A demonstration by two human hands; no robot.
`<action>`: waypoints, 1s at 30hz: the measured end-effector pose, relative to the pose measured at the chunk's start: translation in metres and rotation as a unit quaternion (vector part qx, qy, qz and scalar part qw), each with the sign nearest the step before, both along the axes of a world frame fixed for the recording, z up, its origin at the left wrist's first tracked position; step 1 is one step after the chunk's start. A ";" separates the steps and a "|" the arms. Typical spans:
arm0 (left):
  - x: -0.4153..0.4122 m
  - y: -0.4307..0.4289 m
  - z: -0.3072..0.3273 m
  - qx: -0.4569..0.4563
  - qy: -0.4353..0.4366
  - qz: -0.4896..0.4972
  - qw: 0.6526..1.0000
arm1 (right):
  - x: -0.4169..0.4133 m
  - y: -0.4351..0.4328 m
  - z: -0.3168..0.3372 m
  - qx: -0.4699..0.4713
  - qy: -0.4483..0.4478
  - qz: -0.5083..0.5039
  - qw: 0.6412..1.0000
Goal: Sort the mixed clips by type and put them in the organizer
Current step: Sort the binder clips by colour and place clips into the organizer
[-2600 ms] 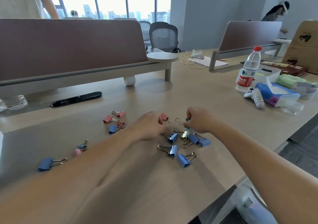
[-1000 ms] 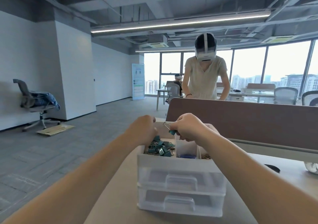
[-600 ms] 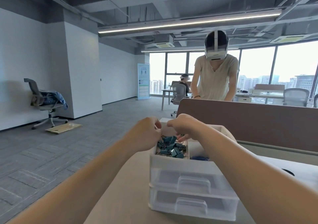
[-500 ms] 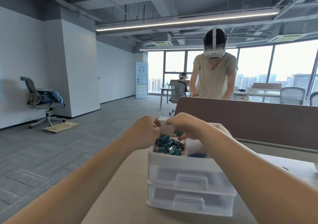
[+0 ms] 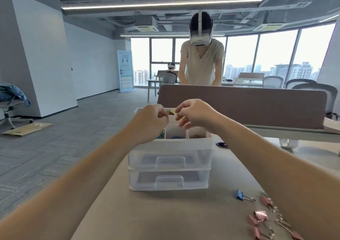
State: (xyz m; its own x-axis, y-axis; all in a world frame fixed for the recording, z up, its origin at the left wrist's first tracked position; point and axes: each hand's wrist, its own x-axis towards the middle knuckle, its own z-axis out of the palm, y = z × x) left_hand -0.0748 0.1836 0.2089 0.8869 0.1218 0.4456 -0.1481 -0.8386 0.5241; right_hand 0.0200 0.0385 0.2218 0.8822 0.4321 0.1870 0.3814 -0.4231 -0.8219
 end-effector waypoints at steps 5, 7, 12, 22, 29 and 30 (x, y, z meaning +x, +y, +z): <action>0.000 -0.075 -0.027 0.001 0.010 -0.103 0.995 | -0.025 -0.092 -0.039 -0.076 -0.032 -0.050 0.995; 0.001 -0.106 -0.041 -0.003 0.029 -0.146 0.989 | -0.037 -0.127 -0.054 -0.114 -0.037 -0.071 0.990; 0.005 -0.175 -0.091 0.031 0.105 -0.245 0.963 | -0.059 -0.209 -0.105 -0.200 -0.029 -0.113 0.973; -0.004 -0.223 -0.165 0.215 0.256 -0.364 0.869 | -0.079 -0.271 -0.185 -0.146 0.042 -0.147 0.977; -0.019 -0.233 -0.179 0.241 0.273 -0.410 0.836 | -0.079 -0.278 -0.209 -0.134 0.023 -0.154 0.979; -0.018 -0.233 -0.181 0.248 0.266 -0.411 0.836 | -0.079 -0.278 -0.209 -0.139 0.019 -0.155 0.978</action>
